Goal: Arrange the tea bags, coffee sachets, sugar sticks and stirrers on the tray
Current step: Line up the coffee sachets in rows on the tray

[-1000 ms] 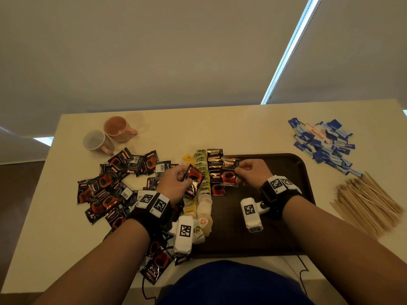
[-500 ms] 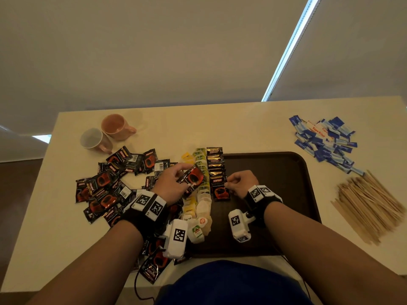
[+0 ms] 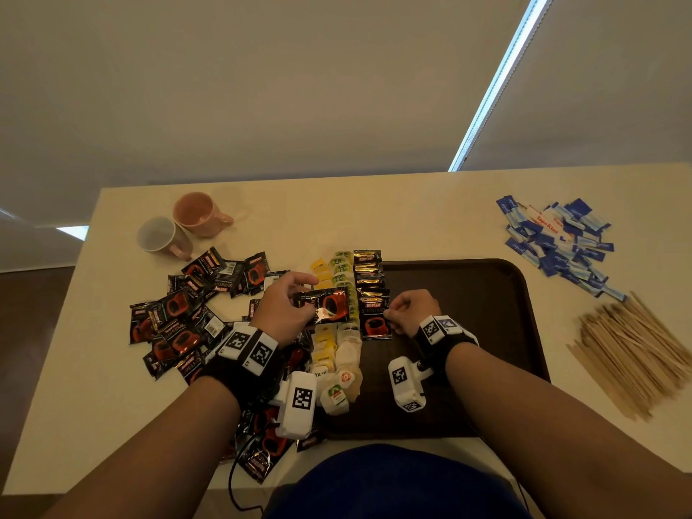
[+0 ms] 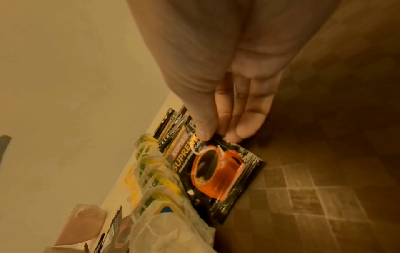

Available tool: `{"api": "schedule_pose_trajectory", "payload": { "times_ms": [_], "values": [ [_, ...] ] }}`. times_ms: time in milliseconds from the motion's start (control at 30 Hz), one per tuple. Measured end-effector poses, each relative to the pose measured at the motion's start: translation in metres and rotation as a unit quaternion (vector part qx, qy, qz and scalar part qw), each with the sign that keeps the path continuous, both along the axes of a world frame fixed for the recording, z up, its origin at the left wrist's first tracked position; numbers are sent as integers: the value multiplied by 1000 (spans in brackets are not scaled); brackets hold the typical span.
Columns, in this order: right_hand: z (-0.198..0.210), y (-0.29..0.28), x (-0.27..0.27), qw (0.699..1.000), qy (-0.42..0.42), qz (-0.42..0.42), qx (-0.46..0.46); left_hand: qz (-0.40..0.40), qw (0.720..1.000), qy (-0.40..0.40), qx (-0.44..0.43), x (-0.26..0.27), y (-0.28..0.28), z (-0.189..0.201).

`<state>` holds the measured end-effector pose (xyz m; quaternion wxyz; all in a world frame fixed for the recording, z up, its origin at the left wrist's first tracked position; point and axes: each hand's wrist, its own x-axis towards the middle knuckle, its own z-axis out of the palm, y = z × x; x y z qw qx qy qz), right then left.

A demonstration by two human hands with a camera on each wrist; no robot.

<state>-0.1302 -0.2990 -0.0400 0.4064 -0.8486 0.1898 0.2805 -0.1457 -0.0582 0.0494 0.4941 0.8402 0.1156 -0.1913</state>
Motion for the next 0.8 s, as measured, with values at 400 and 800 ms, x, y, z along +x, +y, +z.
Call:
{"api": "schedule_pose_trajectory", "payload": {
  "times_ms": [400, 800],
  "values": [
    [2, 1, 4, 999, -14, 45, -18, -2, 1000, 0, -6, 1, 1, 1],
    [10, 1, 6, 999, -19, 48, -13, 3, 1000, 3, -3, -1, 0, 4]
  ]
}}
